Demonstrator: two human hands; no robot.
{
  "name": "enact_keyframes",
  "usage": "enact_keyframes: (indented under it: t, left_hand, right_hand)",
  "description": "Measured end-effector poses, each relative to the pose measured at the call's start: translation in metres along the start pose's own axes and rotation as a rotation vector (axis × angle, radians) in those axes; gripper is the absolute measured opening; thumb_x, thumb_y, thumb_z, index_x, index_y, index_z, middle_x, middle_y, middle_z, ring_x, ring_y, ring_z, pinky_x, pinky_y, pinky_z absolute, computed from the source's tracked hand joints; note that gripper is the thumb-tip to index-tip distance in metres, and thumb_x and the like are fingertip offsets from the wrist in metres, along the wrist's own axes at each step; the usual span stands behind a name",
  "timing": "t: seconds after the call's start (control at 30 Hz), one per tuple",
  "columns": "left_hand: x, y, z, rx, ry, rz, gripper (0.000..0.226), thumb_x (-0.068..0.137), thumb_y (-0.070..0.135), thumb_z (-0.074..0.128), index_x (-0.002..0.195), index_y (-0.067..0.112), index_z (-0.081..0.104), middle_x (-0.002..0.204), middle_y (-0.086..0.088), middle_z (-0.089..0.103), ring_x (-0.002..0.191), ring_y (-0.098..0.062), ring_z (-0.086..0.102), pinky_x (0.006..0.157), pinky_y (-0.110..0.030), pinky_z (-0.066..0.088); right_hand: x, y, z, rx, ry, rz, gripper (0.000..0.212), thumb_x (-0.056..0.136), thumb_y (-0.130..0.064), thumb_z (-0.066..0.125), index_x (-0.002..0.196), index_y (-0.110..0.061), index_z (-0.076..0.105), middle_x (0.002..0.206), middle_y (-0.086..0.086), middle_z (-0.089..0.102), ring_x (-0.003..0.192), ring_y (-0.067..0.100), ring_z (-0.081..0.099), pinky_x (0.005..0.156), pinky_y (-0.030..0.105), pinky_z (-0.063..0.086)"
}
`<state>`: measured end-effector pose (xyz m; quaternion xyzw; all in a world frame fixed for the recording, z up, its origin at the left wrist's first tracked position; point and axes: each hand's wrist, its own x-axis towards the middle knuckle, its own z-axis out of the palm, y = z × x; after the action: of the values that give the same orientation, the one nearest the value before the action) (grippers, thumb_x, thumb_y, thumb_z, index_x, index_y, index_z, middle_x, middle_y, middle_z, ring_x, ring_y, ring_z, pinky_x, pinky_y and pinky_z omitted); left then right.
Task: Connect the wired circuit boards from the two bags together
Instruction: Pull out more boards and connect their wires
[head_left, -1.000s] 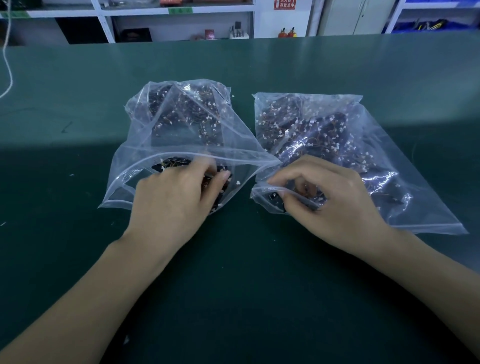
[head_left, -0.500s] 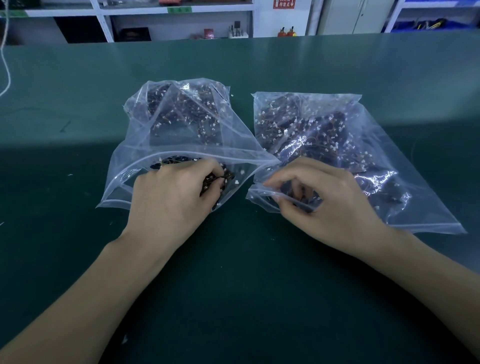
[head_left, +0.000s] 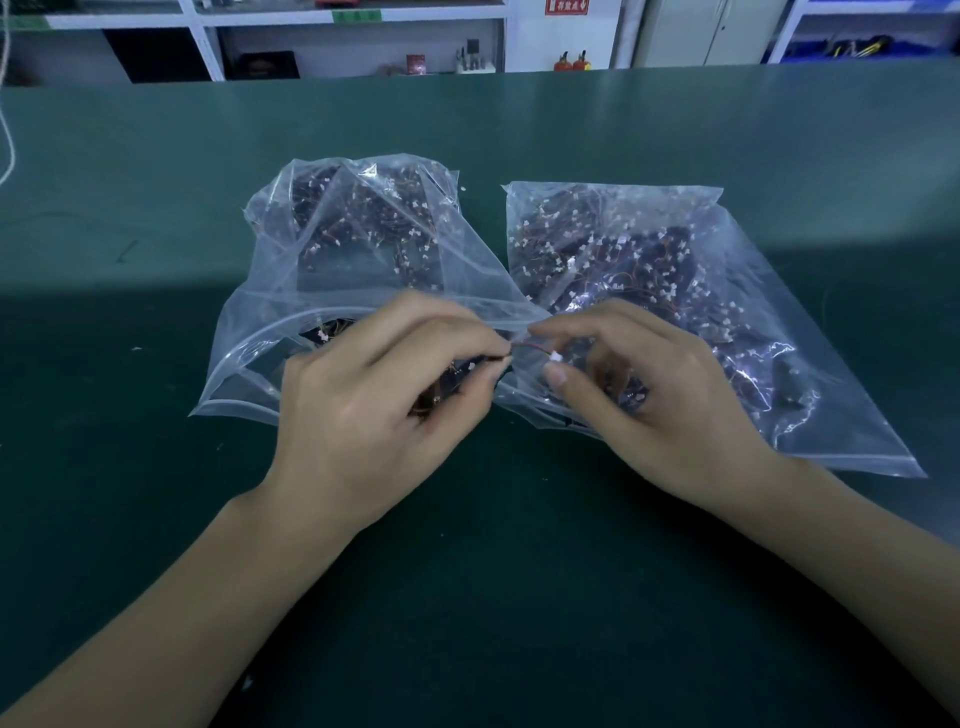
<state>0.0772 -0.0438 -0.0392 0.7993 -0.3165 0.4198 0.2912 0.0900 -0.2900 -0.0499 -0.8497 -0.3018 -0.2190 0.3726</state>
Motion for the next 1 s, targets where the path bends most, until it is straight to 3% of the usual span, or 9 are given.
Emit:
enact_keyframes:
  t: [0.1, 0.2, 0.63, 1.0]
  left_hand:
    - [-0.0027, 0.0064, 0.0055, -0.118, -0.053, 0.02, 0.009, 0.101, 0.01, 0.075, 0.098, 0.005, 0.082, 0.104, -0.002, 0.078, 0.081, -0.018, 0.075, 0.066, -0.034, 0.06]
    - [-0.0036, 0.0108, 0.0095, -0.152, -0.071, 0.012, 0.01, 0.102, 0.012, 0.075, 0.098, 0.006, 0.082, 0.102, 0.0, 0.079, 0.08, -0.017, 0.076, 0.062, -0.034, 0.06]
    - [-0.0035, 0.0059, 0.0089, -0.164, -0.138, -0.142, 0.013, 0.101, 0.02, 0.075, 0.092, 0.013, 0.079, 0.097, 0.006, 0.07, 0.071, -0.018, 0.067, 0.054, -0.038, 0.051]
    - [-0.0039, 0.0086, 0.0094, -0.126, -0.163, -0.126, 0.01, 0.1, 0.015, 0.072, 0.09, 0.012, 0.076, 0.094, 0.006, 0.069, 0.074, -0.019, 0.066, 0.055, -0.042, 0.052]
  right_hand:
    - [0.0014, -0.0004, 0.0008, 0.024, -0.001, -0.089, 0.02, 0.104, -0.012, 0.071, 0.123, -0.009, 0.075, 0.111, 0.0, 0.07, 0.078, 0.013, 0.064, 0.069, 0.026, 0.052]
    - [0.0021, -0.0005, 0.0001, 0.043, -0.004, -0.156, 0.012, 0.103, -0.006, 0.071, 0.112, -0.005, 0.079, 0.106, -0.001, 0.072, 0.087, 0.01, 0.065, 0.07, 0.026, 0.05]
    - [0.0011, -0.0019, -0.0014, 0.015, 0.004, -0.134, 0.007, 0.101, -0.007, 0.073, 0.099, -0.004, 0.079, 0.094, 0.002, 0.072, 0.07, 0.023, 0.064, 0.064, 0.029, 0.049]
    - [0.0013, -0.0024, -0.0002, 0.005, -0.006, -0.12, 0.009, 0.103, -0.01, 0.072, 0.099, -0.004, 0.078, 0.094, 0.001, 0.07, 0.069, 0.019, 0.061, 0.066, 0.024, 0.047]
